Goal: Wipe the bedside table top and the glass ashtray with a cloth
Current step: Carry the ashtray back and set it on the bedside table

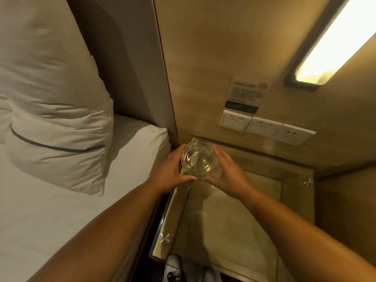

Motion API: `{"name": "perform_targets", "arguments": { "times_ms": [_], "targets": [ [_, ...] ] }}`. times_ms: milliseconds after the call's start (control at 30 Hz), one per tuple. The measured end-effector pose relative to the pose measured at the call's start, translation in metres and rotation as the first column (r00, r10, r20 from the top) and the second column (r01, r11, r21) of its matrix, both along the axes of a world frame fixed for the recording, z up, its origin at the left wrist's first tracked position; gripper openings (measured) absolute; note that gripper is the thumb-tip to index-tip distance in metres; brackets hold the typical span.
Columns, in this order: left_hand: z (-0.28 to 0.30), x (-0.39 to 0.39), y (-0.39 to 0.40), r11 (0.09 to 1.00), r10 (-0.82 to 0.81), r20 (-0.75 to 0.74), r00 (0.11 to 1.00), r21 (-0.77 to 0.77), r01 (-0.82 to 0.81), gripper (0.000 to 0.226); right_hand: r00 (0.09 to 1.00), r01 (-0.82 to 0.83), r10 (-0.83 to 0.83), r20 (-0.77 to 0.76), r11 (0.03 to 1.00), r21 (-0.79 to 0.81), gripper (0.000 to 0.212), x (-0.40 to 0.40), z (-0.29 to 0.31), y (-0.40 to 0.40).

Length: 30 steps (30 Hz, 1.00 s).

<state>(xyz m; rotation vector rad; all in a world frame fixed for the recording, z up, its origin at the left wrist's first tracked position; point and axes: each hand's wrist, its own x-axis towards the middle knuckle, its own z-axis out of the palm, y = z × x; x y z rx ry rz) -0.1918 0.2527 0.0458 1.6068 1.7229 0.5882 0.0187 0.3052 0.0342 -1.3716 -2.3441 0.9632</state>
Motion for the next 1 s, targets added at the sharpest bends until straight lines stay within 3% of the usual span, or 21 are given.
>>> {"name": "perform_targets", "arguments": {
  "times_ms": [267, 400, 567, 733, 1000],
  "targets": [
    [-0.098, -0.025, 0.069, 0.997, -0.067, -0.053, 0.996, 0.038, 0.069, 0.103, 0.998, 0.065, -0.065, 0.002, 0.997, -0.041, 0.106, -0.019, -0.107, 0.062],
    [-0.128, -0.029, 0.091, 0.996, -0.086, -0.004, 0.996, 0.032, 0.086, 0.098, 0.997, 0.076, -0.075, 0.026, 0.997, -0.033, 0.105, -0.025, -0.136, 0.080],
    [-0.150, -0.030, 0.097, 0.996, -0.080, 0.067, 0.995, 0.055, 0.076, 0.091, 0.999, 0.036, -0.036, -0.001, 0.998, -0.048, 0.102, -0.025, -0.153, 0.085],
    [-0.154, -0.030, 0.099, 0.994, -0.078, 0.049, 0.996, 0.075, 0.074, 0.091, 0.999, 0.040, -0.041, 0.010, 0.999, 0.011, 0.101, -0.026, -0.154, 0.086],
    [-0.160, -0.031, 0.100, 0.997, -0.066, 0.018, 0.998, 0.044, 0.065, 0.098, 1.000, 0.020, -0.020, 0.009, 1.000, -0.021, 0.101, -0.027, -0.152, 0.090]
  ]
}}
